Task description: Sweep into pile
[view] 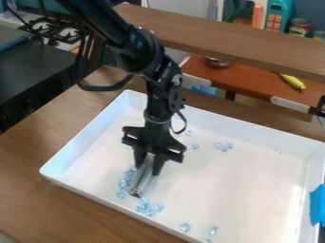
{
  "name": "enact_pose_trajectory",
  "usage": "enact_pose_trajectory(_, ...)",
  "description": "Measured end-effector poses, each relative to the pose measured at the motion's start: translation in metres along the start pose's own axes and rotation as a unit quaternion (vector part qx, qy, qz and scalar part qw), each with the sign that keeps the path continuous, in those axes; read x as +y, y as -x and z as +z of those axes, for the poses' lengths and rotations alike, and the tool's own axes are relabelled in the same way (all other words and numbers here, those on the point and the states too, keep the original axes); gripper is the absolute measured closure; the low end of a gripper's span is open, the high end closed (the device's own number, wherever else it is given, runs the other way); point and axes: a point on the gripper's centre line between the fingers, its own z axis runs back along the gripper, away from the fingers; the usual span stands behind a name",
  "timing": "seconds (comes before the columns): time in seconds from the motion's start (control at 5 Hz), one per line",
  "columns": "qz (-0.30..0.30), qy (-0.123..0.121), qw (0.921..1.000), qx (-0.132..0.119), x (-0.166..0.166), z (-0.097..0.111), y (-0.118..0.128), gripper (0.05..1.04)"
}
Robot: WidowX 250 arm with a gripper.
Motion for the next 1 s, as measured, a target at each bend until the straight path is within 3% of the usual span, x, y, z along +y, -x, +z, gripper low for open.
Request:
enact_pose_trajectory(0.4,-0.021,-0.059,0.9980,-0.003,0.037,-0.006,0.007,0.705)
enact_pose_trajectory(0.6,-0.016,-0.059,0.9982,-0.002,0.039,-0.002,0.016,0.705)
enact_pose_trajectory(1.0,-0.009,0.014,0.9998,-0.013,-0.019,0.044,0.015,0.705)
